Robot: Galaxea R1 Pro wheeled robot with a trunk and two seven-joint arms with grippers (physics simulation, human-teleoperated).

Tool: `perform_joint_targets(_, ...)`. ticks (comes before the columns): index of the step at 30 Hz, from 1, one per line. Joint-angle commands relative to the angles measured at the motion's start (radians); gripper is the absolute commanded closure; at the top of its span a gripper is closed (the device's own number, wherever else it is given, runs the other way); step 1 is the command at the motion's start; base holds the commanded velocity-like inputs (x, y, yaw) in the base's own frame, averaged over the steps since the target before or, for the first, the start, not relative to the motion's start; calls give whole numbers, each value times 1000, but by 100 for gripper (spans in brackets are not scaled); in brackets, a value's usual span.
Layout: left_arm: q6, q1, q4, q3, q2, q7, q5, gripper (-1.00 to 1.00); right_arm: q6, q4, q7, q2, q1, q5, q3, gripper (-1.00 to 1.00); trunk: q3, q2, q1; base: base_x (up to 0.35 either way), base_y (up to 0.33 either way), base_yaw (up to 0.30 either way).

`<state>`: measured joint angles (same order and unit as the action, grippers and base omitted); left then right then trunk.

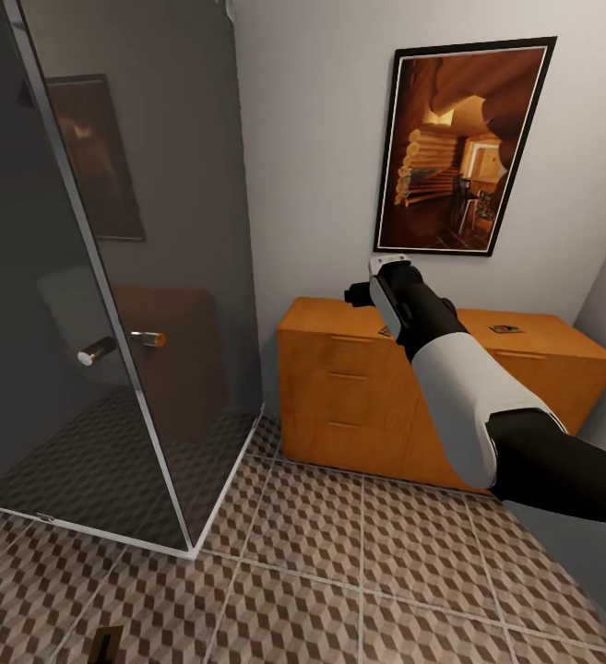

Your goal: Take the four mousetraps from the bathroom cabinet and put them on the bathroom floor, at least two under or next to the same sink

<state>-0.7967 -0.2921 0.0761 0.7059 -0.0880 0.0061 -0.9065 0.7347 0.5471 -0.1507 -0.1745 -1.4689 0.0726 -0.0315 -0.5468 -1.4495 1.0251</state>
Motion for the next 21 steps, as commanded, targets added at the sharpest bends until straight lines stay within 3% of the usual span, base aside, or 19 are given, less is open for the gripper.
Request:
perform_joint_targets(1, -3, -1, 2, 7, 1, 6, 0, 100, 6, 1, 1, 0, -1, 7, -2, -100, -1, -1, 0, 0, 0, 0)
perform_joint_targets(21, -3, -1, 2, 7, 1, 6, 0, 100, 6, -1, 0, 0, -1, 7, -2, -100, -1, -1, 0, 0, 0, 0)
